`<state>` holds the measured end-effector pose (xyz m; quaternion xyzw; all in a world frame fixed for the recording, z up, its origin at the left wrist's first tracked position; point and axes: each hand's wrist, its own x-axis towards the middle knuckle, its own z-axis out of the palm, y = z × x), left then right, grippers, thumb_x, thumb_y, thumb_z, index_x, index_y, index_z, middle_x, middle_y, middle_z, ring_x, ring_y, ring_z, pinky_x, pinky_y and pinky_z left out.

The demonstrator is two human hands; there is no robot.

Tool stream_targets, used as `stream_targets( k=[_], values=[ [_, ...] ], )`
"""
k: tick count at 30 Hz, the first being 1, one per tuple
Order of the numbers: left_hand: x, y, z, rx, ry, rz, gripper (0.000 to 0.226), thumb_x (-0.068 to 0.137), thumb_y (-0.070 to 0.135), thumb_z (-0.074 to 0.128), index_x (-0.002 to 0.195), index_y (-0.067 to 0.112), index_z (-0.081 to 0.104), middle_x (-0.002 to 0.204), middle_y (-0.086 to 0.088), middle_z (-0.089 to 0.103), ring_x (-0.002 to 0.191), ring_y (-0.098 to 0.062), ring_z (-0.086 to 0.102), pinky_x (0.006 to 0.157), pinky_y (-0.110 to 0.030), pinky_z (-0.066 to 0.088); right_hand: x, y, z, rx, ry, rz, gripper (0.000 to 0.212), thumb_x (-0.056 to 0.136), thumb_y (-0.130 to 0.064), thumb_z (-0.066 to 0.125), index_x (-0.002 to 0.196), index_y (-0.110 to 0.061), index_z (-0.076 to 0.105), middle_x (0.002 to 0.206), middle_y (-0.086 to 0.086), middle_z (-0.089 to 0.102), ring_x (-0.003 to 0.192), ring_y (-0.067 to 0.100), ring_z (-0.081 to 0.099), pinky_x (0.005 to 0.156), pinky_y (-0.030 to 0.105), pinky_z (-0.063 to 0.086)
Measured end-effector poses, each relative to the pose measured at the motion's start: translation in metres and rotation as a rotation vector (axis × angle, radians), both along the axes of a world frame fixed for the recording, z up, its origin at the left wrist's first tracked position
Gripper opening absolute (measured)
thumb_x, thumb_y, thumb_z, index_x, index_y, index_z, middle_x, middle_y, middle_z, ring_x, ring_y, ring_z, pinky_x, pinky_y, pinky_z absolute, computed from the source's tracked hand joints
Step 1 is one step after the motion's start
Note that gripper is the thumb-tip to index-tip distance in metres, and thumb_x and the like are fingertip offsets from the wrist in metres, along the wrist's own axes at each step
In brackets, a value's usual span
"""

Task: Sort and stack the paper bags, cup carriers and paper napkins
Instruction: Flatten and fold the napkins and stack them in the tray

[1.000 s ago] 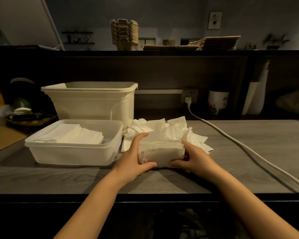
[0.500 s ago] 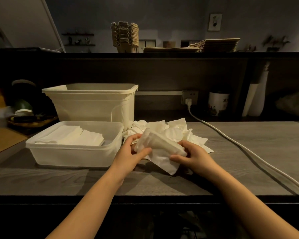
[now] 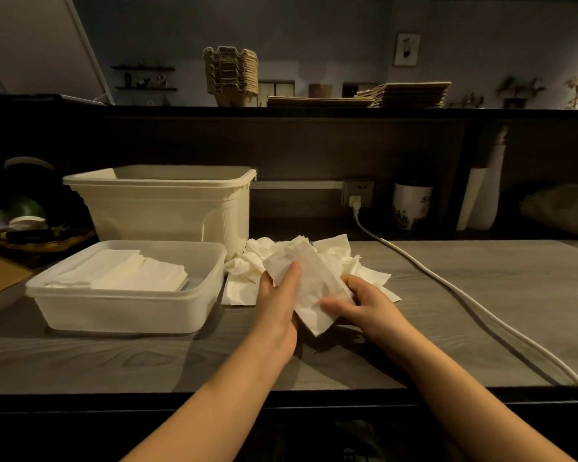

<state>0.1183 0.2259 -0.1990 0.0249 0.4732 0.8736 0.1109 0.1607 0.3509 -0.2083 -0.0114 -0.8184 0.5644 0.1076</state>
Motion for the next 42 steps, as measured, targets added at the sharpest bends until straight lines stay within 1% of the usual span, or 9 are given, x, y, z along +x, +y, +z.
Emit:
stream_targets(
  k=[6, 11, 13, 18, 22, 25, 29, 36, 42],
  values=[
    [-0.001, -0.001, 0.001, -0.315, 0.196, 0.058, 0.048, 0.095, 0.032, 0.050, 0.140, 0.028, 0.033, 0.131, -0.002, 0.050, 0.112, -0.021, 0.054, 0.090, -0.042, 0.051, 0.003, -0.003, 0.000, 0.135, -0.004, 0.099, 0.035, 0.081, -0.027, 0.070, 0.112, -0.025, 0.054, 0.106, -0.004, 0.065, 0.095, 0.011, 0.064, 0.084, 0.031, 0.054],
    [-0.004, -0.016, 0.015, -1.071, 1.078, 0.104, 0.037, 0.096, 0.031, 0.048, 0.131, 0.025, 0.038, 0.119, 0.006, 0.055, 0.105, -0.013, 0.058, 0.082, -0.024, 0.051, 0.006, -0.003, 0.002, -0.066, 0.129, 0.058, 0.050, 0.069, -0.035, 0.071, 0.114, -0.030, 0.051, 0.110, -0.004, 0.063, 0.100, 0.010, 0.062, 0.084, 0.027, 0.053],
    [-0.004, -0.020, 0.019, -1.189, 1.209, 0.077, 0.040, 0.096, 0.032, 0.048, 0.133, 0.026, 0.036, 0.123, 0.003, 0.057, 0.105, -0.013, 0.058, 0.081, -0.023, 0.049, 0.006, -0.001, 0.005, -0.121, 0.176, 0.003, 0.044, 0.074, -0.029, 0.071, 0.113, -0.030, 0.051, 0.109, -0.002, 0.063, 0.097, 0.010, 0.063, 0.078, 0.022, 0.053],
    [-0.006, -0.025, 0.017, -1.168, 1.160, -0.091, 0.047, 0.095, 0.032, 0.048, 0.136, 0.034, 0.025, 0.137, 0.001, 0.046, 0.114, -0.015, 0.054, 0.090, -0.030, 0.052, 0.007, 0.002, 0.004, -0.111, 0.164, 0.007, 0.027, 0.082, -0.017, 0.068, 0.107, -0.014, 0.058, 0.101, 0.010, 0.066, 0.090, 0.019, 0.066, 0.072, 0.025, 0.056],
    [-0.008, -0.033, 0.012, -1.095, 0.970, -0.286, 0.084, 0.079, 0.034, 0.072, 0.137, 0.048, 0.013, 0.127, 0.012, 0.039, 0.114, -0.009, 0.048, 0.096, -0.029, 0.047, 0.007, 0.006, 0.002, -0.155, 0.213, -0.037, 0.016, 0.084, -0.009, 0.065, 0.099, -0.009, 0.060, 0.095, 0.011, 0.067, 0.084, 0.017, 0.066, 0.067, 0.023, 0.056],
    [-0.018, -0.050, 0.010, -1.000, 0.830, -0.281, 0.075, 0.074, 0.025, 0.078, 0.127, 0.047, 0.030, 0.123, 0.008, 0.053, 0.109, -0.008, 0.054, 0.087, -0.017, 0.048, 0.006, 0.009, 0.002, -0.153, 0.210, -0.071, 0.012, 0.083, -0.012, 0.067, 0.092, -0.015, 0.060, 0.088, 0.005, 0.066, 0.078, 0.014, 0.063, 0.062, 0.019, 0.051],
    [-0.029, -0.071, 0.006, -0.976, 0.767, -0.126, 0.054, 0.078, 0.016, 0.074, 0.118, 0.038, 0.045, 0.115, 0.008, 0.055, 0.101, -0.008, 0.055, 0.070, -0.010, 0.048, 0.001, 0.006, -0.005, 0.239, 0.109, -0.075, 0.026, 0.079, -0.022, 0.073, 0.103, -0.021, 0.062, 0.090, -0.005, 0.066, 0.084, 0.014, 0.062, 0.068, 0.019, 0.051],
    [-0.024, -0.076, -0.013, -0.952, 0.664, -0.188, 0.056, 0.083, 0.019, 0.069, 0.122, 0.038, 0.034, 0.117, 0.008, 0.048, 0.106, -0.012, 0.053, 0.081, -0.015, 0.044, 0.002, 0.001, -0.005, 0.564, 0.162, -0.018, 0.048, 0.078, -0.033, 0.073, 0.122, -0.025, 0.058, 0.094, -0.023, 0.048, 0.085, -0.001, 0.047, 0.070, 0.007, 0.036],
    [-0.016, -0.069, -0.009, -0.958, 0.651, -0.220, 0.087, 0.079, 0.022, 0.073, 0.139, 0.036, 0.012, 0.123, 0.012, 0.030, 0.113, -0.003, 0.032, 0.088, -0.012, 0.026, 0.002, 0.004, -0.005, 0.516, 0.112, -0.042, 0.046, 0.076, -0.044, 0.071, 0.119, -0.032, 0.060, 0.100, -0.014, 0.056, 0.091, 0.006, 0.054, 0.084, 0.032, 0.048]
  ],
)
